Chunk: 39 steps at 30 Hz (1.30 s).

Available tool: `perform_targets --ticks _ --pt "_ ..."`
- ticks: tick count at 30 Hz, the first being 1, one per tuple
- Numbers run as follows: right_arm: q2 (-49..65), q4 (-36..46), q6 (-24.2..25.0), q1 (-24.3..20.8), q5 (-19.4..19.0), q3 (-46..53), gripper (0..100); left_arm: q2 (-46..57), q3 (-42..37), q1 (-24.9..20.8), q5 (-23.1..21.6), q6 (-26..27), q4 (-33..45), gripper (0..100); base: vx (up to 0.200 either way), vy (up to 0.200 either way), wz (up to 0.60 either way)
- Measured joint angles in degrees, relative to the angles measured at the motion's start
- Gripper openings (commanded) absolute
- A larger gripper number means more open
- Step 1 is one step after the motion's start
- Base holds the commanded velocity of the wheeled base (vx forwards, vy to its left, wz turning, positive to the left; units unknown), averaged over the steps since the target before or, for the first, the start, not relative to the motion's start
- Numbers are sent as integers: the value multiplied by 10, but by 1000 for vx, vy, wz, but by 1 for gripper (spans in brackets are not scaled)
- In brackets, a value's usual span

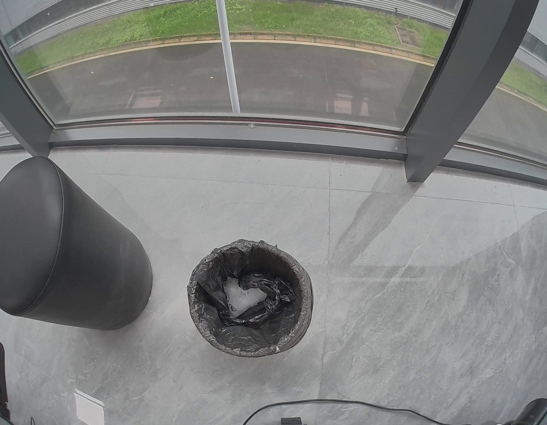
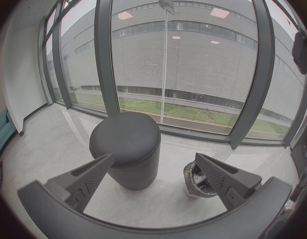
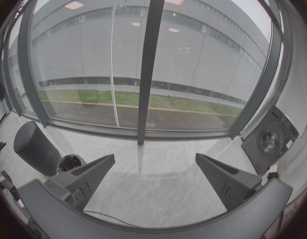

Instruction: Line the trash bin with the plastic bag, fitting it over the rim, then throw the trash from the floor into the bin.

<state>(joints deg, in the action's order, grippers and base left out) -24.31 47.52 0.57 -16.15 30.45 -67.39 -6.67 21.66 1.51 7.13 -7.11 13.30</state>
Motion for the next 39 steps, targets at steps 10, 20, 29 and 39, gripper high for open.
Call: perform_targets --ticks 10,20,29,39 --pt "152 -65 -34 79 -114 115 100 47 -157 -15 1 45 -119 100 0 0 0" --pt "187 -166 -7 94 -129 250 100 58 -205 -18 -5 85 -172 100 0 0 0" --pt "192 -413 -9 95 -124 485 100 59 -207 -17 -35 93 -177 100 0 0 0" --pt "202 -531 -42 146 -103 653 100 59 -207 -17 -47 42 -179 100 0 0 0"
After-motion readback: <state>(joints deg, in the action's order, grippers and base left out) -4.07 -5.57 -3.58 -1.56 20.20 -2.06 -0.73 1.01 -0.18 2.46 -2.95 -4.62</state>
